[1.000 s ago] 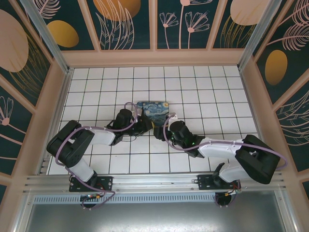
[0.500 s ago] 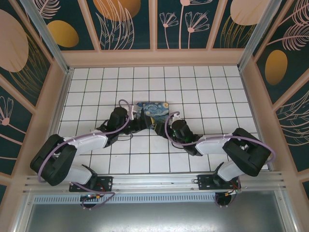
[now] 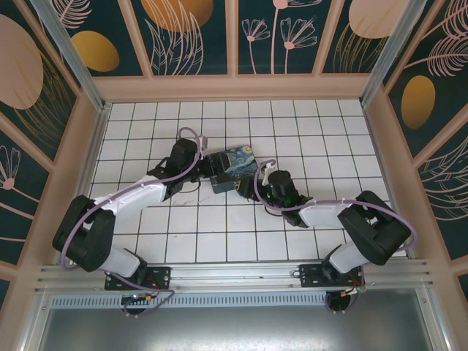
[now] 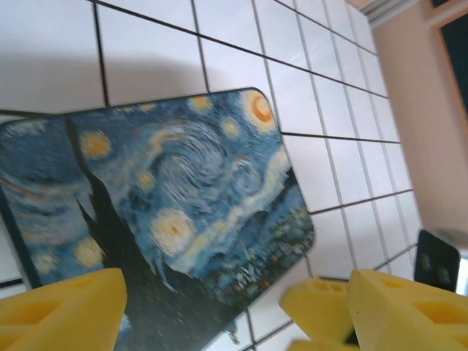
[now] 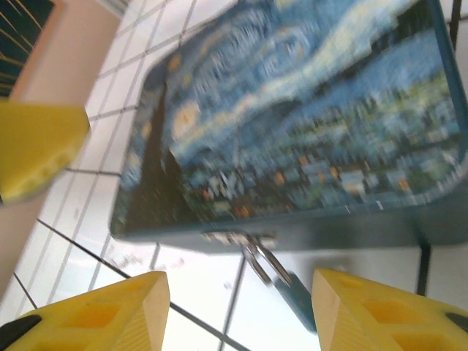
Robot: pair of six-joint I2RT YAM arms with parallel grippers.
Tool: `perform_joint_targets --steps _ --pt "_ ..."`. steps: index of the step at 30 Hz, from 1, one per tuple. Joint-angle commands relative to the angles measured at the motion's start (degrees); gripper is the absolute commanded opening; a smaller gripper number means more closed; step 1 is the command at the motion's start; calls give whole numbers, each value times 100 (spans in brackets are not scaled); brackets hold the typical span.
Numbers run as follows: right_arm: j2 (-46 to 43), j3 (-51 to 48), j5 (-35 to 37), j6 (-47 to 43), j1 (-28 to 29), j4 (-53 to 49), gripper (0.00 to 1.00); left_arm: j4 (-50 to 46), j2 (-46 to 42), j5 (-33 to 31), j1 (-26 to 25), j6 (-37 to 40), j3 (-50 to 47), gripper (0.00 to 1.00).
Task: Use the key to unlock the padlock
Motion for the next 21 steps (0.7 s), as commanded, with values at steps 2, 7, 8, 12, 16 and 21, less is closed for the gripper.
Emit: perform_joint_targets --steps 2,7,8,12,16,21 --pt "155 -65 -167 -392 -7 59 54 -559 278 -323 29 461 373 80" --pt "466 78 -199 -518 1 20 52 -632 389 -378 45 484 548 81" --pt "533 104 -230 -529 1 20 51 -635 402 -383 38 488 565 81" --pt "753 198 -266 -538 44 45 48 -653 450 -391 42 493 594 81" --pt "922 305 -253 -555 63 16 46 -655 460 -383 44 487 594 81" --pt "1094 471 -201 -547 67 -88 41 -650 460 -382 51 497 595 81"
